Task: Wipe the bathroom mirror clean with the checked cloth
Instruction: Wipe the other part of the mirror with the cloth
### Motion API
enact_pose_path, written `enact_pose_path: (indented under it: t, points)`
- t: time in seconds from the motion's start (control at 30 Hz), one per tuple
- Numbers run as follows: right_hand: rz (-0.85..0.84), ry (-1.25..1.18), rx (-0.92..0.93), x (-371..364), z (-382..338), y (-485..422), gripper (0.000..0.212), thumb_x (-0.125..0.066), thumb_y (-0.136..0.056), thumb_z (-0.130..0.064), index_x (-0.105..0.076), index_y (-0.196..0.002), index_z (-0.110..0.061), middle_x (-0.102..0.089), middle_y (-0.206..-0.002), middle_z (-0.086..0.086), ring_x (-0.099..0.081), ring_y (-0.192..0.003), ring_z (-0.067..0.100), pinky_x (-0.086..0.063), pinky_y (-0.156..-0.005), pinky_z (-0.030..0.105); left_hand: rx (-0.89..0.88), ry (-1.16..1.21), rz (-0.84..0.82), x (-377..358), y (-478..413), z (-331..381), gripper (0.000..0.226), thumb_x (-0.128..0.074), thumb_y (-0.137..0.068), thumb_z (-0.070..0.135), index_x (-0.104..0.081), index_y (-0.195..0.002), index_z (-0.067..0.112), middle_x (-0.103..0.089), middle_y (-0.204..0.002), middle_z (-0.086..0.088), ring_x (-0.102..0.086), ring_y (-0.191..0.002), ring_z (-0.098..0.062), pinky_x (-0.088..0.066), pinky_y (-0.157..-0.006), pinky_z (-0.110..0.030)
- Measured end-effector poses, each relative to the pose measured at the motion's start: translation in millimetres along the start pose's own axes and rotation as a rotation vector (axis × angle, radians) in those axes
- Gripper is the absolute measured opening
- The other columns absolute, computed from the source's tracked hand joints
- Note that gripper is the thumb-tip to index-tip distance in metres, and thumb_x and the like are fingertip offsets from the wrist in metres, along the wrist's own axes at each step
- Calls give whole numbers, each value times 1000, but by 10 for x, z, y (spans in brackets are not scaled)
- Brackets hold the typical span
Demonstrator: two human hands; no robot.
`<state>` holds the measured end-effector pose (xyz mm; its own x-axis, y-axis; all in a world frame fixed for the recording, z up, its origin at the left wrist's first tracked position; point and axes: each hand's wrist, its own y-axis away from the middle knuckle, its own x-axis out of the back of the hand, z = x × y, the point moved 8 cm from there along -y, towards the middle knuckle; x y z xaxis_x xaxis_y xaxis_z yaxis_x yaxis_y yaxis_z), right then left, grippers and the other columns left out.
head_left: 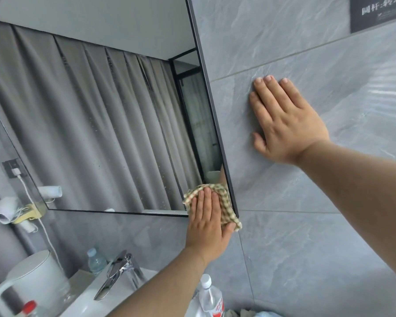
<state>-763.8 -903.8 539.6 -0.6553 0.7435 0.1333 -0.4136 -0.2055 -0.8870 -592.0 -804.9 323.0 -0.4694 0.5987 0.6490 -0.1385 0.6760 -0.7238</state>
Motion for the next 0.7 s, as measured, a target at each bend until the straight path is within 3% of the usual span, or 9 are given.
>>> enact_pose_path:
  t: [0.13,0.23,0.47,0.7]
  points:
    - [-5,-10,-1,-4,-3,-5,77,-42,-88,-37,-29,-150,7,-26,-158,28,-26,-146,43,-13,-123,53,303,278,50,414,-430,-313,89,-25,-93,58,19,-152,8,23,-161,-9,31,-147,-13,14,-123,-36]
    - [21,-3,-2,12,-13,-8,76,-43,-87,-36,-31,-149,7,-28,-157,28,-28,-145,43,-16,-122,53,493,393,143,792,-869,-693,88,-23,-92,57,19,-154,10,25,-163,-6,28,-147,-11,20,-120,-30]
    - [32,0,1,8,-25,-2,76,-44,-87,-35,-31,-148,7,-29,-156,29,-29,-145,44,-17,-121,54,563,383,286,1394,-1493,-1359,79,-40,-104,38,9,-157,5,12,-167,-12,12,-153,-21,11,-124,-36]
    - [8,9,2,1,-17,-8,78,-44,-87,-36,-28,-150,8,-27,-157,29,-26,-146,44,-14,-122,54,621,388,305,1214,-1300,-1280,80,-29,-99,44,10,-157,6,12,-167,-10,12,-153,-18,12,-123,-33]
